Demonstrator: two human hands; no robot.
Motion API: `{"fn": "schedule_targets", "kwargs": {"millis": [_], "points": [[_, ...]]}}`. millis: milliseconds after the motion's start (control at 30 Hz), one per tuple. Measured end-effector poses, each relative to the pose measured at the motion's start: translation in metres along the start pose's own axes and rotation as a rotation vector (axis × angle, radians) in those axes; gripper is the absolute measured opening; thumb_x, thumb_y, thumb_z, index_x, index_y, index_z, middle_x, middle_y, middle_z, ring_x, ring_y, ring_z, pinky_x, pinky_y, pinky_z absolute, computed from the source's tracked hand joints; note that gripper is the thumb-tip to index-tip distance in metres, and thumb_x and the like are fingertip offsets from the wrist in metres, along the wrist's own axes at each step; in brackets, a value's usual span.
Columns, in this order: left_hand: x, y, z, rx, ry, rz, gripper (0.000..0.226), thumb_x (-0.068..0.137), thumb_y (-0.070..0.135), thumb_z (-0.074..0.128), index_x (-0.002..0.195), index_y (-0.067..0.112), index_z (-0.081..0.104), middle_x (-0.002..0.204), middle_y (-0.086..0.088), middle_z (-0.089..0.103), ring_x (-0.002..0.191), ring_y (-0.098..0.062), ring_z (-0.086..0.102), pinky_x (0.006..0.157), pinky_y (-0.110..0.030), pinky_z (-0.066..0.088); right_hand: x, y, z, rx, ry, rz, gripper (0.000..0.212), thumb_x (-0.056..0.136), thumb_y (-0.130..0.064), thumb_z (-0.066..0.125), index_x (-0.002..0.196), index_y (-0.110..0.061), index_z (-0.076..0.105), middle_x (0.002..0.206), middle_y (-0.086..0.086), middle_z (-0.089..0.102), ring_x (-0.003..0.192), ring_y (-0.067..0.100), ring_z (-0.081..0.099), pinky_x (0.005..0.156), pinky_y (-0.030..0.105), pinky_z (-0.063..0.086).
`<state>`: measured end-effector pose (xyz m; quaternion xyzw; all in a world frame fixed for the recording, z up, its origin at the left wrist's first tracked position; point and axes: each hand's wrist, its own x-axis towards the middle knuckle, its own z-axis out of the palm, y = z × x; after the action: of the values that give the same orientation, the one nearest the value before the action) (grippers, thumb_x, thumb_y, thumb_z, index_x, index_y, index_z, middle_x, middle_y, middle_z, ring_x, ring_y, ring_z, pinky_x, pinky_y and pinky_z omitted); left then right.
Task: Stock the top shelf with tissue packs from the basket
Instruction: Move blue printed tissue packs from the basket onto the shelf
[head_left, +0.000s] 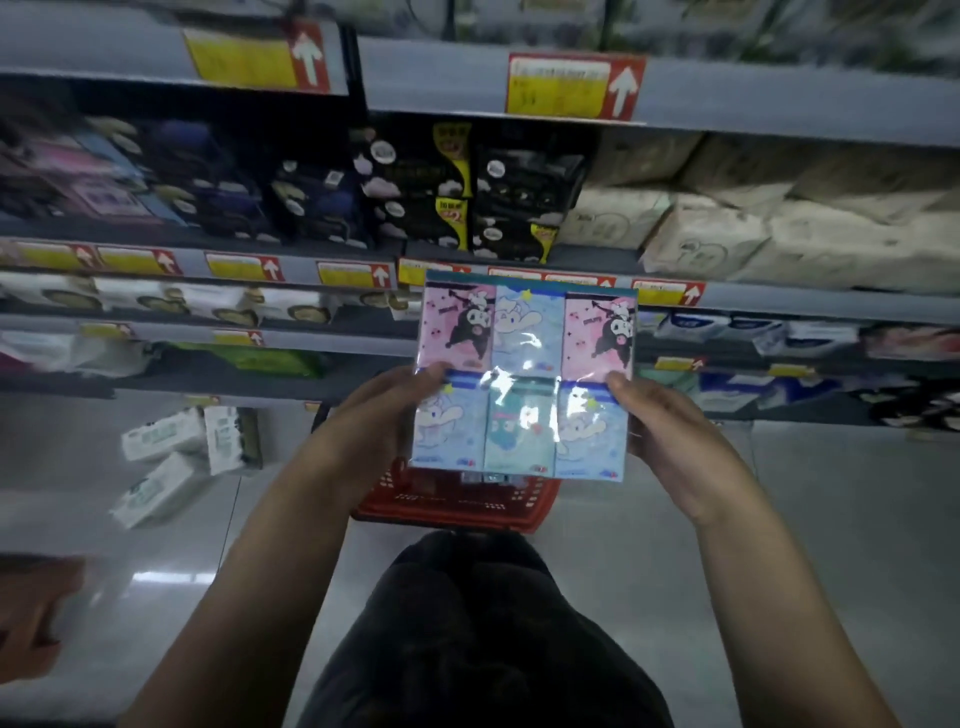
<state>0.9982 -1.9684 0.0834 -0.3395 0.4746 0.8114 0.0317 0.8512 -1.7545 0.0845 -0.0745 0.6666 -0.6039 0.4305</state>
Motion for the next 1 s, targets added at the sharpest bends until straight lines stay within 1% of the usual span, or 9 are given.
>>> {"fn": "schedule_targets", "kwargs": {"millis": [133,267,367,467,500,633,767,867,1000], "points": [[-0.014,0.017,0.015,-0.022,-0.073,0.031,0.078,0.070,0.040,0.076,0.131,-0.001,0.049,0.125,-0.026,0.061,0.115,-0.042,0.060,0.104,-0.065,0.037,-0.011,-0.021,-0.005,0.027,0.024,-0.077,0.062,0.037,-0.071,0.081,0.075,-0.022,0.074,0.085,0.002,0.075,0.080,0.012,0.069,0.069,0.020,0.051],[-0.021,0.036,0.027,0.018,-0.127,0.087,0.060,0.082,0.032,0.066,0.131,0.000,0.051,0.127,-0.026,0.060,0.117,-0.042,0.059,0.103,-0.060,0.042,-0.022,-0.038,-0.010,0.010,0.038,-0.124,0.075,0.043,-0.069,0.081,0.092,-0.013,0.074,0.098,0.012,0.073,0.089,0.022,0.068,0.075,0.026,0.051],[-0.024,0.050,0.035,0.044,-0.142,0.129,0.047,0.084,0.028,0.059,0.124,0.004,0.057,0.119,-0.021,0.066,0.109,-0.037,0.065,0.087,-0.045,0.057,-0.030,-0.054,-0.013,-0.010,0.067,-0.155,0.078,0.041,-0.071,0.080,0.093,-0.013,0.072,0.097,0.010,0.074,0.085,0.019,0.069,0.070,0.026,0.051],[-0.028,0.064,0.047,0.050,-0.158,0.158,0.033,0.087,0.023,0.063,0.116,0.008,0.060,0.107,-0.016,0.072,0.094,-0.030,0.071,0.066,-0.035,0.060,-0.035,-0.066,-0.016,0.004,0.098,-0.178,0.071,0.041,-0.067,0.081,0.089,-0.015,0.072,0.092,0.006,0.075,0.082,0.015,0.070,0.068,0.023,0.050],[-0.028,0.069,0.050,0.048,-0.154,0.159,0.033,0.085,0.025,0.063,0.115,0.010,0.061,0.106,-0.016,0.072,0.094,-0.030,0.071,0.067,-0.037,0.060,-0.036,-0.070,-0.018,0.014,0.102,-0.195,0.069,0.039,-0.067,0.082,0.085,-0.018,0.074,0.091,0.005,0.075,0.082,0.014,0.070,0.069,0.022,0.051],[-0.024,0.082,0.057,0.069,-0.176,0.180,0.053,0.079,0.032,0.070,0.124,0.007,0.057,0.121,-0.022,0.065,0.111,-0.040,0.063,0.096,-0.056,0.048,-0.041,-0.086,-0.024,-0.008,0.093,-0.242,0.066,0.035,-0.070,0.081,0.081,-0.023,0.077,0.090,0.005,0.075,0.083,0.014,0.071,0.070,0.020,0.055],[-0.024,0.094,0.060,0.110,-0.152,0.202,0.051,0.077,0.032,0.066,0.121,0.006,0.058,0.116,-0.022,0.067,0.105,-0.038,0.066,0.092,-0.053,0.053,-0.043,-0.099,-0.023,-0.058,0.075,-0.231,0.036,0.069,-0.044,0.075,0.088,-0.014,0.073,0.092,0.004,0.075,0.084,0.013,0.070,0.082,0.025,0.053],[-0.024,0.098,0.059,0.123,-0.148,0.227,0.039,0.082,0.031,0.068,0.113,0.009,0.061,0.108,-0.019,0.071,0.099,-0.035,0.069,0.083,-0.044,0.057,-0.041,-0.101,-0.023,-0.062,0.082,-0.241,0.027,0.071,-0.032,0.062,0.089,-0.014,0.070,0.086,0.001,0.076,0.079,0.010,0.070,0.079,0.022,0.054],[-0.023,0.100,0.057,0.123,-0.187,0.239,0.039,0.081,0.030,0.067,0.115,0.011,0.062,0.111,-0.017,0.070,0.104,-0.036,0.067,0.085,-0.044,0.057,-0.039,-0.100,-0.023,-0.028,0.061,-0.287,0.021,0.070,-0.027,0.065,0.087,-0.018,0.073,0.086,-0.002,0.076,0.080,0.008,0.070,0.070,0.019,0.056]]}}
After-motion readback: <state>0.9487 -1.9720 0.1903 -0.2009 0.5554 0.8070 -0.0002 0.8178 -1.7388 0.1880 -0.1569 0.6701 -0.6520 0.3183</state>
